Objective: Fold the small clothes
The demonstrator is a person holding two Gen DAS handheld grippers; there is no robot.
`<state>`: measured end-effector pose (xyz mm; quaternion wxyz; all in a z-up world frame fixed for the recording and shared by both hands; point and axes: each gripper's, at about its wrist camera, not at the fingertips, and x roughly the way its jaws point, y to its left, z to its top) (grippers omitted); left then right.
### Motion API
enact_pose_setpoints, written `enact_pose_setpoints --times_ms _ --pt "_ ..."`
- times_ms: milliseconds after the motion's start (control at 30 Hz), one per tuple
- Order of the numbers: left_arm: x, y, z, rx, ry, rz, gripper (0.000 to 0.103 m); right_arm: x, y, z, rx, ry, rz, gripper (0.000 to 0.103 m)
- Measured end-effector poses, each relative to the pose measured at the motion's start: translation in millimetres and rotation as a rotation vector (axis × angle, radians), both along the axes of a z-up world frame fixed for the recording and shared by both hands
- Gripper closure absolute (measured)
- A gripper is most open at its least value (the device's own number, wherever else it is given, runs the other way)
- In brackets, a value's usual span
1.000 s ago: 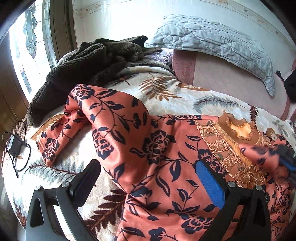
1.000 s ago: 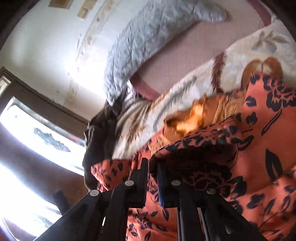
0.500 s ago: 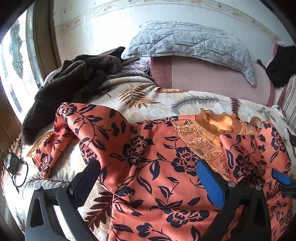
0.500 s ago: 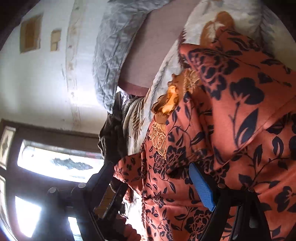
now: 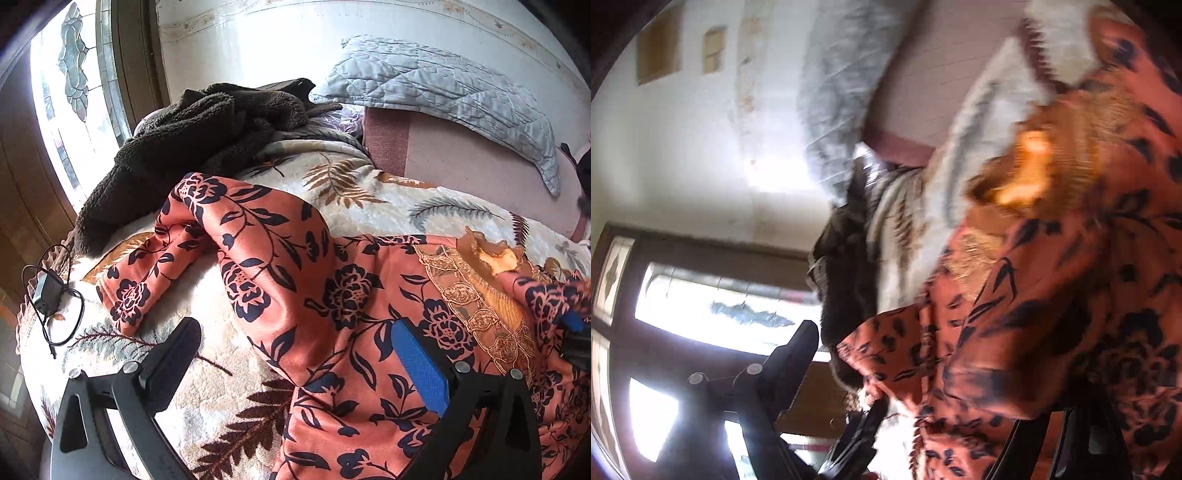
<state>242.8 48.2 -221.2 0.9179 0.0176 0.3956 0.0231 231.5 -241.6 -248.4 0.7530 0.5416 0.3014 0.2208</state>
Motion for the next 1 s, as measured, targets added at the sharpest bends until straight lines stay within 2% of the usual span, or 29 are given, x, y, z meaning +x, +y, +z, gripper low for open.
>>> enact_pose_setpoints --times_ms 67,133,267,400,500,567,633,733,800,867,1000 --pt "0 2 2 -0.026 -0.002 -0.008 0.001 -6 15 31 -0.054 -0.125 0.076 0.017" --pt "-2 0 7 -0.048 -0.016 -0.029 0.001 -17 17 48 -0.157 -0.161 0.086 0.017" --pt "-10 -20 11 -0.077 -0.038 -0.131 0.001 -47 -16 40 -0.25 -0.098 -0.005 0.017" --pt "-13 -42 4 -0.105 -0.021 -0.215 0.001 -88 -65 22 -0.247 -0.053 -0.129 0.019" --pt "-10 -59 -7 -0.114 0.006 -0.243 0.001 -101 -96 5 -0.266 0.039 -0.21 0.023" --pt "-8 -72 -16 -0.08 0.013 -0.244 0.001 -98 -112 -13 -0.202 0.098 -0.229 0.024" --pt "-7 -87 -25 -0.03 0.019 -0.242 0.001 -95 -120 -29 -0.112 0.125 -0.234 0.024" --pt "-3 -105 -39 0.049 0.04 -0.239 0.001 -88 -124 -45 -0.04 0.161 -0.226 0.024" --pt "0 -112 -44 0.088 0.042 -0.23 0.001 -84 -122 -54 -0.013 0.175 -0.218 0.024" --pt "4 -113 -44 0.094 0.043 -0.223 0.001 -80 -116 -60 0.01 0.177 -0.201 0.024" --pt "13 -91 -32 0.149 0.005 -0.113 0.001 -66 -92 -61 0.029 0.139 -0.118 0.024"
